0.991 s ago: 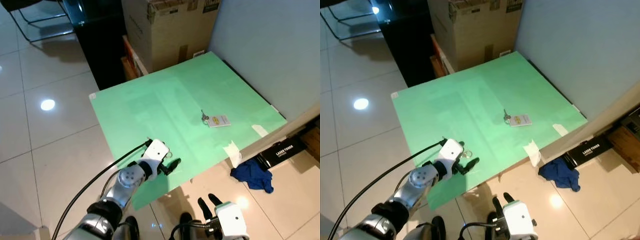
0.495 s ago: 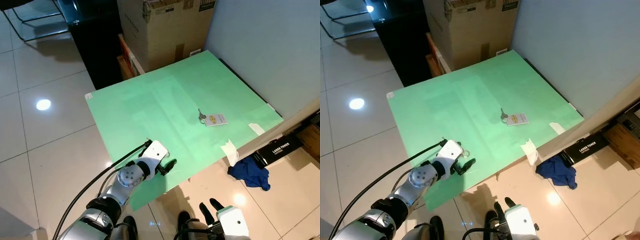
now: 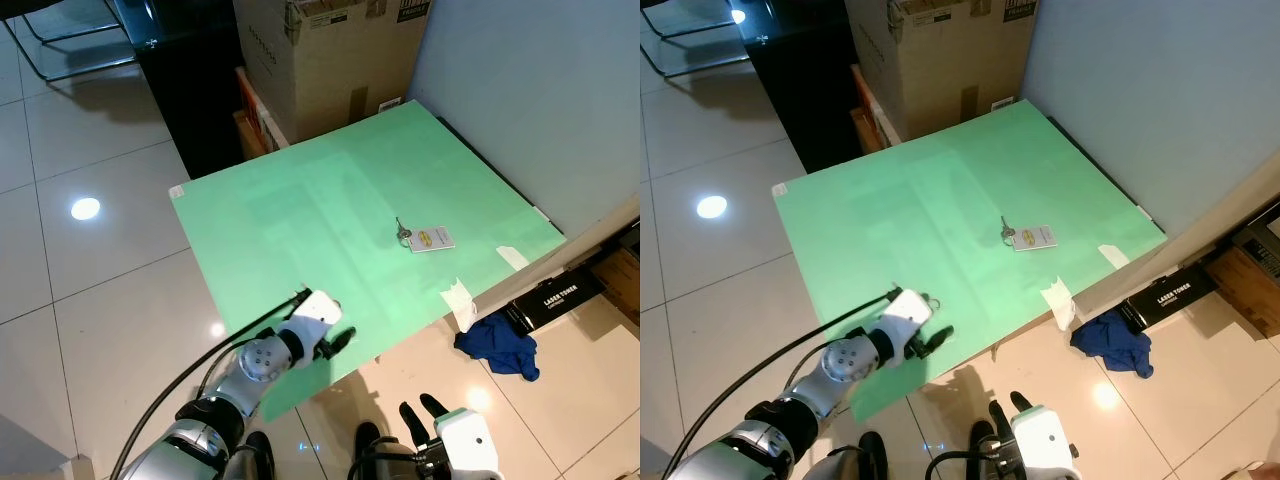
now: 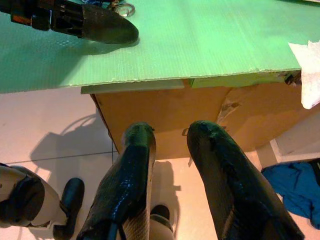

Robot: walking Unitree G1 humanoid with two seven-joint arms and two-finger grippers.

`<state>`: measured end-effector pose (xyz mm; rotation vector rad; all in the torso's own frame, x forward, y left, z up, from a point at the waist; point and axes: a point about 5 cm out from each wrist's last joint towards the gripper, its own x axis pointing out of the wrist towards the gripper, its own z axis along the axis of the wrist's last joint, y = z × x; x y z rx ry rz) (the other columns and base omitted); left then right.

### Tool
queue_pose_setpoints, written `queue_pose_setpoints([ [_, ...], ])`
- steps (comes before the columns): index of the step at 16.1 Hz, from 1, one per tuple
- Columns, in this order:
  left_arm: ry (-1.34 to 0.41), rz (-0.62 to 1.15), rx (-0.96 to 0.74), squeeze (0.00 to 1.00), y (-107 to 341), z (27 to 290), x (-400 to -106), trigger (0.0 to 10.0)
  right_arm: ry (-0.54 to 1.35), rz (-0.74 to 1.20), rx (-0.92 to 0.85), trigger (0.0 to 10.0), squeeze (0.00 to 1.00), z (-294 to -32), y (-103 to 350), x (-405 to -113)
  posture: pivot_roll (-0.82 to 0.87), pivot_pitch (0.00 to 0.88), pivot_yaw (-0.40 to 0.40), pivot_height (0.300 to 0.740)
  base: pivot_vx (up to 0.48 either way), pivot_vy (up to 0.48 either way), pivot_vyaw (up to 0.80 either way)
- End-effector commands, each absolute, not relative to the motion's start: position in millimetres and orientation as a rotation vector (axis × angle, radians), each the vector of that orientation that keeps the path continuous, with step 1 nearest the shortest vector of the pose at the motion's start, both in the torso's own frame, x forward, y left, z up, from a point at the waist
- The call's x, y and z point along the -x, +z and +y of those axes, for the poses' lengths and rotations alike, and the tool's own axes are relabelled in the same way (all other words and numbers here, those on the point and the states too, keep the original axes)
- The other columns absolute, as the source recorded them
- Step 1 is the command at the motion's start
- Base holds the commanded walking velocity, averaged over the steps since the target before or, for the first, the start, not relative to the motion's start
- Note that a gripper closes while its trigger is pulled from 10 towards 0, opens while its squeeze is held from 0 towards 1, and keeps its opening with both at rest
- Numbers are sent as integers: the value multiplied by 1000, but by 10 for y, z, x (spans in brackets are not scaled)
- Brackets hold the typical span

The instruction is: Hang keys on a hook

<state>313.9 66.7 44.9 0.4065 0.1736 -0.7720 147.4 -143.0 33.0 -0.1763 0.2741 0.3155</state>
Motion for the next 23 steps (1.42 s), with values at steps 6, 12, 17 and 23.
queue_pose_setpoints([
  [6, -854, 184, -471, 0, 350, 556, -3027, 0, 297, 323, 169, 10000, 0, -1469, 256, -1459, -152, 279, -14, 740, 0, 0, 0],
  [12, -820, 200, -478, 0, 336, 603, -3046, 0, 291, 333, 173, 10000, 0, -1488, 242, -1456, -154, 292, -13, 740, 0, 0, 0],
  [17, -813, 214, -497, 0, 320, 626, -3049, 0, 286, 335, 172, 10000, 0, -1490, 239, -1455, -155, 294, -12, 740, 0, 0, 0],
  [23, -833, 213, -486, 0, 331, 589, -3046, 0, 290, 333, 175, 10000, 0, -1501, 237, -1476, -155, 297, -19, 740, 0, 0, 0],
])
